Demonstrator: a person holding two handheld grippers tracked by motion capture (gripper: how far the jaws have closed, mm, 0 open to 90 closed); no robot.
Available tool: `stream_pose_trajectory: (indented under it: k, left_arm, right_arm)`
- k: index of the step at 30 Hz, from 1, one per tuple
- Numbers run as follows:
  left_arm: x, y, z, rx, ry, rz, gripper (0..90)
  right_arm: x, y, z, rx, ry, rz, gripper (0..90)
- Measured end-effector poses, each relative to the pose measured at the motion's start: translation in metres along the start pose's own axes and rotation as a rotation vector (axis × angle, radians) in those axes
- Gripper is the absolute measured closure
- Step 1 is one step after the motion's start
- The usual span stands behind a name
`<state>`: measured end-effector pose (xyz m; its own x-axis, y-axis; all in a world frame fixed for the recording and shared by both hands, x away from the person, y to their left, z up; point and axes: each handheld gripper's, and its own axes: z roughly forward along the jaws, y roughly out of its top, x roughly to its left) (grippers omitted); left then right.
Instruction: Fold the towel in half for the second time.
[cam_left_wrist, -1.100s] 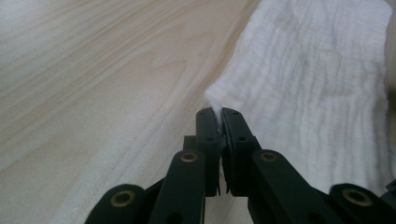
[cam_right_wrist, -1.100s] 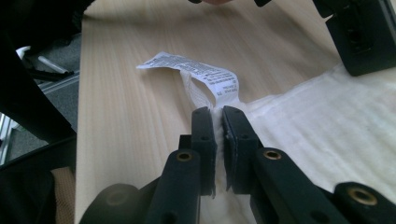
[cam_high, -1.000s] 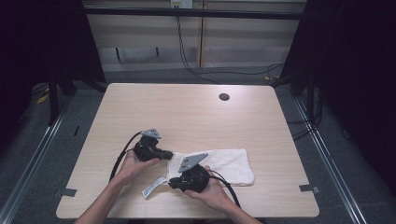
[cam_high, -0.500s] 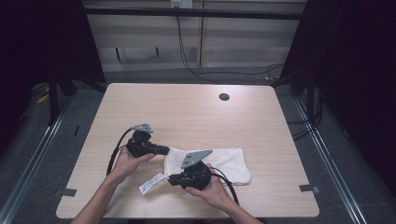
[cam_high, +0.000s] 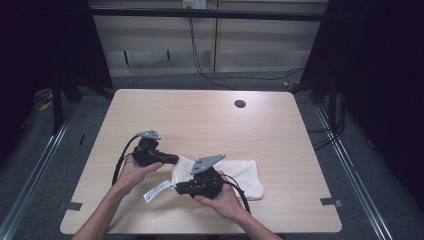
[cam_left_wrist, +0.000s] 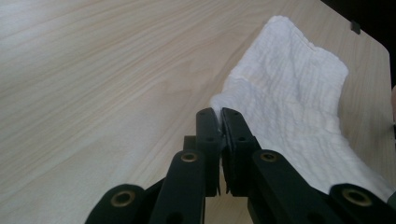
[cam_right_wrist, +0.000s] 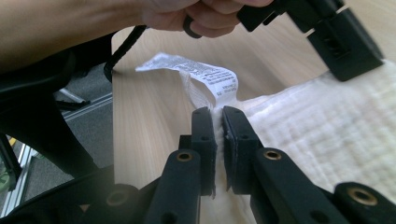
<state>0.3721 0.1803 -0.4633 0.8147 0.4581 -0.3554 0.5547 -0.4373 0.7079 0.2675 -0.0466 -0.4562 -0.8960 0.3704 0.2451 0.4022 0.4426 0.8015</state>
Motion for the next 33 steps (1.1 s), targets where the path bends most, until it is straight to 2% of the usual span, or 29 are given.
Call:
stream_pose_trajectory:
  k: [1,4,6,9,11,14,16,25,29,33]
  left_arm:
    - [0.000,0.000,-0.002,-0.017,-0.003,-0.008,86.8]
    - [0.001,0.001,-0.010,-0.029,-0.009,-0.009,86.7]
    - [0.002,0.005,-0.012,-0.012,-0.006,-0.005,86.7]
    - [0.001,0.009,-0.014,-0.026,-0.010,-0.008,86.8]
    - [0.000,0.010,-0.016,-0.016,0.009,0.001,86.8]
    - [-0.002,0.010,-0.021,-0.020,0.031,-0.024,86.8]
    - [-0.004,0.011,-0.027,-0.013,0.040,-0.016,86.8]
    - [-0.004,0.018,-0.054,-0.069,0.043,-0.017,86.8]
    - [-0.006,0.019,-0.054,-0.071,0.047,-0.012,86.7]
    - [-0.005,0.017,-0.043,-0.061,0.041,-0.020,86.7]
  right_arm:
    - [0.000,0.003,-0.001,0.002,-0.002,-0.005,84.4]
    - [0.001,0.009,-0.003,0.006,-0.003,-0.020,84.4]
    - [0.002,0.011,-0.004,-0.004,-0.001,-0.011,84.4]
    - [0.003,0.014,-0.003,-0.009,-0.008,-0.008,84.5]
    - [0.004,0.018,-0.003,-0.025,-0.002,-0.008,84.4]
    - [0.005,0.026,-0.005,-0.019,-0.008,-0.025,84.5]
    - [0.007,0.031,-0.005,-0.026,0.002,-0.033,84.5]
    - [0.013,0.049,-0.009,-0.072,0.016,-0.048,84.6]
    - [0.015,0.054,-0.009,-0.086,0.019,-0.065,84.7]
    - [0.013,0.043,-0.003,-0.071,0.018,-0.052,84.7]
